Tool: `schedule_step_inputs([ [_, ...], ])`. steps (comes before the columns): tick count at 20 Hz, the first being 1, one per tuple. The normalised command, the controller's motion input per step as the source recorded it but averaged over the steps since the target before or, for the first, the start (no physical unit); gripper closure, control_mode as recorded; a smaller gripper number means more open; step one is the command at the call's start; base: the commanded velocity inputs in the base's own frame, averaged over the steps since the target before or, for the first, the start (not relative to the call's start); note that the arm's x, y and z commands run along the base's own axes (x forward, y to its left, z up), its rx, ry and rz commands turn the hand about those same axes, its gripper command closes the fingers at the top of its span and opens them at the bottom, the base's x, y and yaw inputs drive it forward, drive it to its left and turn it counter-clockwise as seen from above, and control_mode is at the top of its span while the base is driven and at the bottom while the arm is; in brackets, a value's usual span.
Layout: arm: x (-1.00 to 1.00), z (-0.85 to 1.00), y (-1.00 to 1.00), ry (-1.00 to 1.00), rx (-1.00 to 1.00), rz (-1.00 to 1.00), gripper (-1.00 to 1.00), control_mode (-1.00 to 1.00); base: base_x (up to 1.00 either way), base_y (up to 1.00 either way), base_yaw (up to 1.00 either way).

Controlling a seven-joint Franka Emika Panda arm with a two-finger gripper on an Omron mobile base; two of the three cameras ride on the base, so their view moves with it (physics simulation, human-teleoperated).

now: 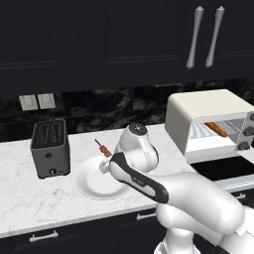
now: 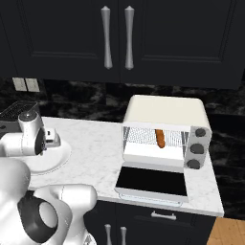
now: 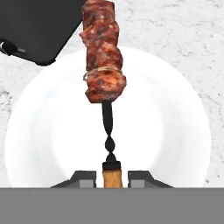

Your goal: Pick up the kebab skewer and baguette bread, and place them inside the toaster oven. Close the toaster oven door and start by setting the timer.

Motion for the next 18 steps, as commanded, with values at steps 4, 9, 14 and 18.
schedule_step_inputs([
  [4,-0.45,0.72,-0.38,0.02,0.0,-0.11,1.0,-1.0,0.0,0.0,0.0],
  [9,-0.58,0.57,-0.63,0.02,0.0,-0.04,1.0,-1.0,0.0,0.0,0.0],
  [14,-0.49,0.5,-0.68,0.0,0.0,0.0,1.0,-1.0,0.0,0.0,0.0],
  [18,-0.62,0.41,-0.68,0.0,0.0,0.0,1.0,-1.0,0.0,0.0,0.0],
])
